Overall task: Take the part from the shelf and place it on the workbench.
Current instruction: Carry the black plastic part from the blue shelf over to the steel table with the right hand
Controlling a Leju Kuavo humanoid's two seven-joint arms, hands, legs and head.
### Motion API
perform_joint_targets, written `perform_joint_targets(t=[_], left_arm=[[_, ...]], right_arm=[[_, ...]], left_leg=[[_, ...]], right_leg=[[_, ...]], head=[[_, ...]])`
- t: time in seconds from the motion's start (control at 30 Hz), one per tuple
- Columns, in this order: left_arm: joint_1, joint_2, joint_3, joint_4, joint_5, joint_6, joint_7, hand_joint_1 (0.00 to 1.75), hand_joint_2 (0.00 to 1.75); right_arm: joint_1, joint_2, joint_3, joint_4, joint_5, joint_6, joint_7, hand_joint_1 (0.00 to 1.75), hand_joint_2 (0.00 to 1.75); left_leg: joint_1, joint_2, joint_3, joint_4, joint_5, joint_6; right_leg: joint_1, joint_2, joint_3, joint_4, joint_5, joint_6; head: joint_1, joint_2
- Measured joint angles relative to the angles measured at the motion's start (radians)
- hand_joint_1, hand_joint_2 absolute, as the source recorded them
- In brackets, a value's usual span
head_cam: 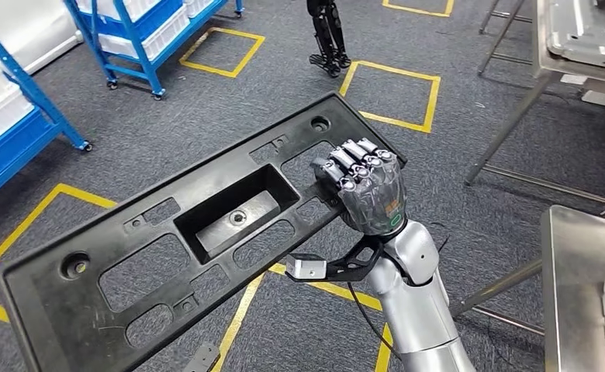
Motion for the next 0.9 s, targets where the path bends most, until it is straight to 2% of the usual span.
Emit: perform_joint_targets(t=[0.03, 0.07, 0.1, 0.17, 0.23, 0.3, 0.37, 0.4, 0.43, 0.47, 0.5, 0.53, 0.6, 0.63, 0.67, 0.7, 0.73, 0.8, 0.83, 0.9], left_arm=[[0.0, 0.001, 0.0, 0.0, 0.0, 0.0, 0.0, 0.0, 1.75], [-0.001, 0.002, 0.0, 0.0, 0.0, 0.001, 0.001, 0.0, 1.75], [-0.003, 0.002, 0.0, 0.0, 0.0, 0.001, 0.001, 0.0, 1.75], [-0.003, 0.003, -0.001, 0.0, 0.0, 0.001, 0.002, 0.0, 1.75], [-0.001, 0.003, -0.003, 0.0, 0.0, 0.001, 0.002, 0.0, 1.75], [-0.002, 0.002, -0.004, 0.0, -0.001, 0.001, 0.002, 0.0, 1.75], [-0.003, 0.002, -0.005, 0.0, -0.001, 0.001, 0.002, 0.0, 1.75], [-0.003, 0.003, -0.006, 0.0, -0.002, 0.001, 0.002, 0.0, 1.75], [-0.002, 0.004, -0.006, 0.0, -0.002, 0.002, 0.002, 0.0, 1.75], [0.0, 0.004, -0.006, 0.0, -0.001, 0.002, 0.002, 0.0, 1.75], [0.0, 0.005, -0.006, 0.0, -0.001, 0.002, 0.002, 0.0, 1.75], [0.0, 0.005, -0.006, 0.0, -0.001, 0.002, 0.002, 0.0, 1.75], [0.0, 0.005, -0.006, 0.0, 0.0, 0.002, 0.002, 0.0, 1.75], [-0.001, 0.005, -0.006, 0.0, 0.0, 0.002, 0.002, 0.0, 1.75], [-0.001, 0.005, -0.006, 0.0, 0.001, 0.002, 0.002, 0.0, 1.75], [-0.001, 0.005, -0.006, 0.0, 0.002, 0.002, 0.002, 0.0, 1.75], [-0.002, 0.005, -0.006, 0.0, 0.003, 0.002, 0.002, 0.0, 1.75], [-0.003, 0.005, -0.006, 0.0, 0.003, 0.002, 0.001, 0.0, 1.75], [-0.003, 0.006, -0.006, 0.0, 0.003, 0.002, 0.001, 0.0, 1.75], [-0.001, 0.006, -0.006, 0.0, 0.003, 0.002, 0.001, 0.0, 1.75]], right_arm=[[0.0, 0.0, 0.0, 0.0, -0.001, 0.0, 0.001, 1.75, 1.75], [0.0, 0.0, 0.0, 0.0, -0.002, 0.0, 0.002, 1.75, 1.75], [-0.001, 0.0, 0.0, 0.0, -0.002, 0.0, 0.003, 1.75, 1.75], [-0.002, 0.0, 0.0, 0.0, -0.003, 0.0, 0.004, 1.75, 1.75], [0.0, 0.0, 0.0, 0.0, -0.004, 0.0, 0.005, 1.75, 1.75], [0.0, -0.001, 0.0, -0.001, -0.005, 0.0, 0.008, 1.75, 1.75], [0.0, -0.002, 0.0, -0.001, -0.009, 0.0, 0.011, 1.75, 1.75], [0.0, -0.002, 0.0, -0.001, -0.011, 0.0, 0.014, 1.75, 1.75], [0.0, -0.003, 0.0, -0.001, -0.012, 0.0, 0.016, 1.75, 1.75], [0.001, -0.003, 0.0, 0.0, -0.013, 0.0, 0.018, 1.75, 1.75], [0.001, -0.004, 0.0, -0.001, -0.013, 0.0, 0.019, 1.75, 1.75], [0.001, -0.004, 0.0, -0.001, -0.014, 0.0, 0.019, 1.75, 1.75], [0.001, -0.004, 0.0, -0.003, -0.015, 0.0, 0.018, 1.75, 1.75], [0.0, -0.004, 0.0, -0.004, -0.015, 0.0, 0.017, 1.75, 1.75], [0.0, -0.003, 0.0, -0.005, -0.016, 0.0, 0.016, 1.75, 1.75], [0.0, -0.003, 0.0, -0.006, -0.016, 0.0, 0.016, 1.75, 1.75], [0.001, -0.003, 0.0, -0.007, -0.016, 0.0, 0.015, 1.75, 1.75], [0.0, -0.003, 0.0, -0.008, -0.016, 0.0, 0.014, 1.75, 1.75], [0.0, -0.002, 0.0, -0.009, -0.016, 0.0, 0.013, 1.75, 1.75], [0.001, -0.001, 0.0, -0.009, -0.017, 0.0, 0.013, 1.75, 1.75]], left_leg=[[0.003, -0.006, 0.026, -0.062, 0.038, 0.0], [0.005, -0.018, 0.052, -0.119, 0.061, 0.001], [0.006, -0.03, 0.072, -0.163, 0.072, 0.003], [0.005, -0.046, 0.085, -0.19, 0.068, 0.01], [0.005, -0.037, 0.085, -0.197, 0.072, 0.021], [0.007, -0.025, 0.088, -0.207, 0.079, 0.032], [0.007, -0.012, 0.09, -0.212, 0.081, 0.038], [0.006, -0.004, 0.09, -0.212, 0.08, 0.04], [0.005, 0.004, 0.09, -0.212, 0.079, 0.041], [0.004, 0.012, 0.091, -0.212, 0.078, 0.042], [0.002, 0.02, 0.093, -0.211, 0.077, 0.043], [0.001, 0.027, 0.096, -0.211, 0.075, 0.042], [-0.002, 0.039, 0.101, -0.213, 0.071, 0.04], [-0.003, 0.046, 0.101, -0.213, 0.07, 0.037], [-0.004, 0.053, 0.102, -0.214, 0.07, 0.033], [-0.006, 0.061, 0.103, -0.216, 0.07, 0.028], [-0.006, 0.069, 0.104, -0.218, 0.068, 0.023], [-0.005, 0.055, 0.099, -0.195, 0.046, 0.014], [-0.004, 0.038, 0.082, -0.153, 0.02, 0.01], [-0.002, 0.008, 0.021, -0.024, -0.04, 0.006]], right_leg=[[-0.001, 0.01, 0.0, 0.005, -0.003, 0.003], [-0.001, 0.018, -0.002, 0.011, -0.007, 0.006], [-0.001, 0.026, -0.007, 0.018, -0.009, 0.01], [-0.001, 0.039, -0.017, 0.024, -0.009, 0.02], [-0.004, 0.047, -0.022, 0.024, -0.008, 0.03], [-0.003, 0.026, -0.037, 0.058, -0.033, 0.04], [-0.004, -0.009, -0.082, 0.157, -0.087, 0.048], [-0.005, -0.019, -0.109, 0.212, -0.109, 0.051], [-0.006, -0.025, -0.127, 0.248, -0.117, 0.052], [-0.006, -0.029, -0.131, 0.255, -0.108, 0.051], [-0.005, -0.034, -0.119, 0.227, -0.083, 0.048], [-0.003, -0.044, -0.09, 0.169, -0.047, 0.042], [0.008, -0.079, -0.034, 0.057, -0.003, 0.028], [0.015, -0.091, -0.019, 0.024, 0.003, 0.022], [0.02, -0.096, -0.015, 0.013, -0.001, 0.018], [0.023, -0.089, -0.015, 0.008, 0.0, 0.015], [0.019, -0.079, -0.013, 0.002, 0.002, 0.011], [0.012, -0.063, -0.004, -0.011, 0.008, 0.002], [0.008, -0.055, 0.0, -0.017, 0.01, -0.002], [0.007, -0.039, 0.002, -0.017, 0.011, -0.006]], head=[[0.0, 0.0], [0.0, 0.0], [0.0, 0.0], [0.0, 0.0], [0.0, 0.0], [0.001, 0.0], [0.001, 0.0], [0.001, 0.0], [0.001, 0.0], [0.001, 0.0], [0.001, 0.0], [0.001, 0.0], [0.001, 0.0], [0.001, 0.0], [0.001, 0.0], [0.001, 0.0], [0.001, 0.0], [0.001, 0.0], [0.001, 0.0], [0.001, 0.0]])
